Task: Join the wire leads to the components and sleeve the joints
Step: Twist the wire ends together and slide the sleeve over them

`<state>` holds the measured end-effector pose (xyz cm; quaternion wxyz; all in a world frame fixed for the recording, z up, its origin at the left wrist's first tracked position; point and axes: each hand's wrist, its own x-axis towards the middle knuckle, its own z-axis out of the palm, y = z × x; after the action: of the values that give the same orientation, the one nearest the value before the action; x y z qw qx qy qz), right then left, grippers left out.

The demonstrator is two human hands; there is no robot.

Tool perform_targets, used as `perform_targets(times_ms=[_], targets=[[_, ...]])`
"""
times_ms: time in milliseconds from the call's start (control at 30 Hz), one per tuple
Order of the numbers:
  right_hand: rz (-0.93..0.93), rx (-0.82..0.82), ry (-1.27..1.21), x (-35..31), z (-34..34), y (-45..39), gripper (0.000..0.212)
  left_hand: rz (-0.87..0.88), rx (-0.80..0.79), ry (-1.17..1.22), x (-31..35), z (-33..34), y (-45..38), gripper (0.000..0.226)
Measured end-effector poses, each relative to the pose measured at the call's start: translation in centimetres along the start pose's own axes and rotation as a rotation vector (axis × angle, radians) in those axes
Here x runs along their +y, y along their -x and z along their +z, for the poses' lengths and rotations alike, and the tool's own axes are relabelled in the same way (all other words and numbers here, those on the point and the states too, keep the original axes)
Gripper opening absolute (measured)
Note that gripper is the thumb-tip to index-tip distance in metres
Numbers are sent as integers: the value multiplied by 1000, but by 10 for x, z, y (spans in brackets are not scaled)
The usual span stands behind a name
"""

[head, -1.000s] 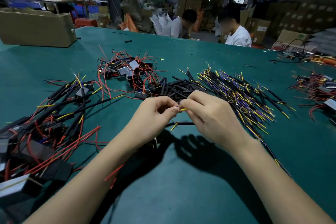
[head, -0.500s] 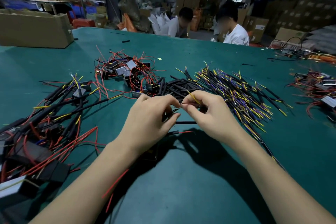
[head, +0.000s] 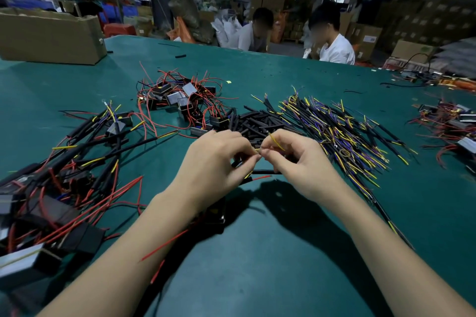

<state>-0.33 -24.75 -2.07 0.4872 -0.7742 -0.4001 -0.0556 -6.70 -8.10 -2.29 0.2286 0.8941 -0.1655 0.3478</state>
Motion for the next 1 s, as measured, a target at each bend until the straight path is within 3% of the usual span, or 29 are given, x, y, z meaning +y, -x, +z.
perform_targets(times_ms=[133,200,267,367,500,600,667,800,1000], targets=[[-259,29,290,7,3,1,6,-485,-185,590,-6,0,1,10],[-270,49,292,10,4,0,6,-605,-236,711,-11,1,2,12],[-149,44,146,10,4,0,8,-650,-178,691,-15,4,2,12],[78,-3,-88,11,2,1,14,-625,-85,552,-15,7,2,9],[160,21,-179,9,-1,-1,14,-302,-36,208,-6,0,-1,8],[202,73,-224,7,-2,-2,15,-218,31,118,6,-13,-6,9],[215,94,-220,7,-1,-3,14,-235,-33,174,10,-22,-9,10],[225,105,-225,6,2,-3,16,-269,-360,212,14,-24,-6,13],[239,139,-196,9,2,-2,16,-246,-414,153,20,-15,-4,17]])
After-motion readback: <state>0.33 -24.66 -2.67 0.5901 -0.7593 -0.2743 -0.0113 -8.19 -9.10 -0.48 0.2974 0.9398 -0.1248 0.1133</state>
